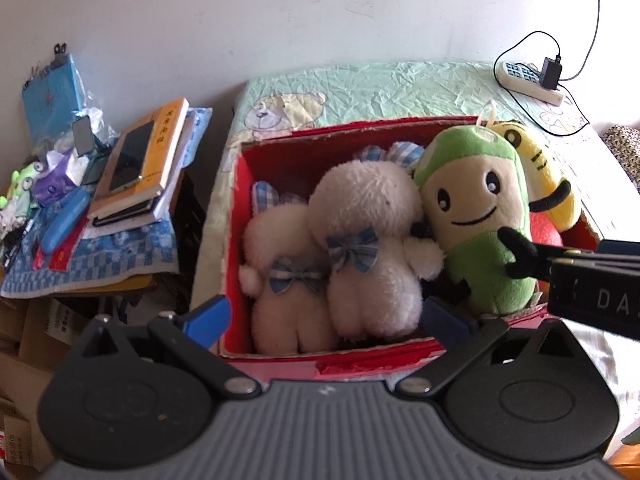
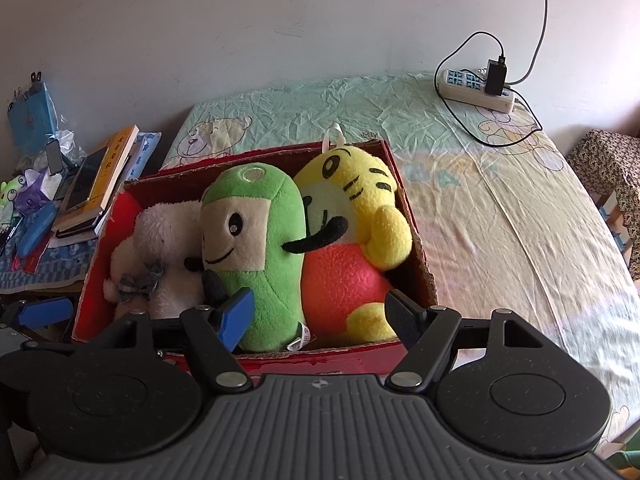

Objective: Organize objects

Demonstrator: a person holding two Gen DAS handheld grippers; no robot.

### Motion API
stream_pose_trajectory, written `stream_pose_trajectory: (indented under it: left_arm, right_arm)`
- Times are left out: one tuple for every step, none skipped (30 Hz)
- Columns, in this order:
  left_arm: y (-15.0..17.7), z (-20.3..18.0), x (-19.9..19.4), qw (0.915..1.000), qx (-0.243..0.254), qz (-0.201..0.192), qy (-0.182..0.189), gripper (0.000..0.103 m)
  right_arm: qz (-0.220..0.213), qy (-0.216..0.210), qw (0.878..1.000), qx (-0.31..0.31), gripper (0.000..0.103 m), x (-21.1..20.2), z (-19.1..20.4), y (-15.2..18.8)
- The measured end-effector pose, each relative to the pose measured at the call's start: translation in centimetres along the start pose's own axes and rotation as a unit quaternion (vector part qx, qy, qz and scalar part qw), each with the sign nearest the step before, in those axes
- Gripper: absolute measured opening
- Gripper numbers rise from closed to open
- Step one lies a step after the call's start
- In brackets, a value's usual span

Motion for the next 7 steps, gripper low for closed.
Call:
stream_pose_trajectory:
  left_arm:
    - [0.03,-0.17,0.14,1.0,0.0,0.004,0.007,0.102]
    - [0.03,-0.32,0.15,0.9999,0.003,0.005,0.009,0.102]
    - [-0.02,-0.38,0.11,1.0,0.008,0.002,0.003,0.102]
    - [-0.17,-0.33,0.01,0.9999,0.011,-0.005,-0.006,0.101]
    - [-0.39,-0.24,-0.16,0.9998,0.011,-0.014,-0.013,0.101]
    - [-0.64,-0.1,-0.35,0.9995,0.009,-0.023,-0.018,0.101]
    - [-0.81,0.01,-0.48,0.9995,0.006,-0.025,-0.02,0.1]
  right_arm:
    - [-0.002,0.002,1.0,0.002,0.075,0.0,-0.11,-0.11]
    - [-0.003,0.003,1.0,0.004,0.075,0.0,-0.18,-0.28]
    - [-0.006,0.001,1.0,0.005,0.074,-0.05,-0.17,-0.48]
    - [-0.01,0.0,1.0,0.002,0.074,-0.14,-0.07,-0.65]
    - [-0.014,0.0,1.0,-0.001,0.074,-0.22,-0.01,-0.84]
    - [-0.015,0.001,1.0,-0.003,0.074,-0.3,0.03,-0.98]
    - [-0.015,0.001,1.0,-0.003,0.074,-0.3,0.03,-0.98]
Point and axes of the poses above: each gripper's, at about its wrist camera, not at the fingertips, and x roughly the way its jaws point, z to its left, y to its underside, the point moved 10 cm from there along x, roughly the way its jaws point, and after that the axes turned 4 degrees about -z, right-handed, at the moved point
